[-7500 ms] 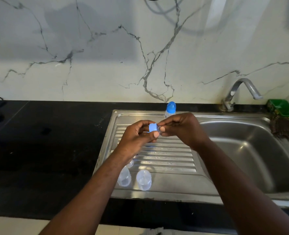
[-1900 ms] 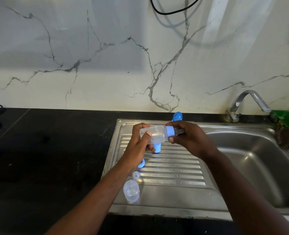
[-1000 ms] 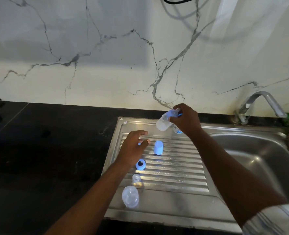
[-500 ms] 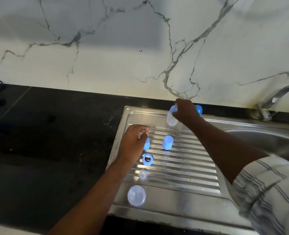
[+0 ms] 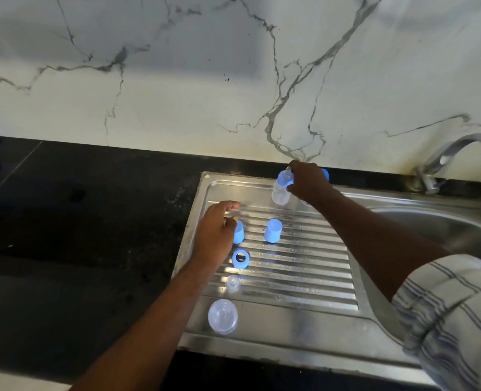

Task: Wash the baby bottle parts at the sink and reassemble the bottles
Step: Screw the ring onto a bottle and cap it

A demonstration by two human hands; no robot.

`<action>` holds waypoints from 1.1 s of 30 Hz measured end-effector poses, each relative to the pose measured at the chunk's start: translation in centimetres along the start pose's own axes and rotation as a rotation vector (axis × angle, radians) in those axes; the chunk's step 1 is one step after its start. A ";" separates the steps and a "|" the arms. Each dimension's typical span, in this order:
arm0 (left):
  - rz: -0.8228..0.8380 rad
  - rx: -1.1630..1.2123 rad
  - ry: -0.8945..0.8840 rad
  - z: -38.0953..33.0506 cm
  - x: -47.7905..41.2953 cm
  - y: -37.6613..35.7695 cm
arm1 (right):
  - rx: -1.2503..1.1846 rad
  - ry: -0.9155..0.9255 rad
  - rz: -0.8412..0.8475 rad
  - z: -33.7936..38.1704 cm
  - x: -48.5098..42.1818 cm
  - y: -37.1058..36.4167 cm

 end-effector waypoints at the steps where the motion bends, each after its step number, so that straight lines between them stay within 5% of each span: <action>1: 0.003 0.002 0.000 0.0 0.1 -0.1 | -0.006 0.006 -0.006 -0.1 0.0 -0.1; 9: 0.002 0.020 0.004 -0.7 -0.6 -0.7 | -0.078 0.032 -0.141 0.5 0.5 0.4; 17: 0.172 -0.069 -0.032 -2.6 -4.9 -4.6 | -0.122 0.125 -0.233 3.9 2.4 3.7; 23: 0.109 -0.006 -0.153 -3.0 -6.2 -5.4 | -0.349 0.188 -0.135 5.7 3.7 6.2; 27: 0.122 0.033 -0.130 -2.4 -5.8 -5.0 | -0.698 -0.042 -0.144 2.8 4.7 3.8; 30: 0.105 0.004 -0.087 -2.2 -5.6 -4.4 | -0.276 -0.023 0.014 1.9 5.6 -1.2; 33: 0.048 -0.011 -0.072 -2.0 -5.6 -3.6 | -0.122 -0.021 0.192 1.3 6.4 -5.7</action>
Point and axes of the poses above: each hand's wrist, its own x-axis away from the middle knuckle, its own y-axis out of the back of the hand, z = x × y, the point moved 5 cm from there along -x, towards the middle knuckle, and after that the axes turned 2 degrees about x, right-handed, at the moved point
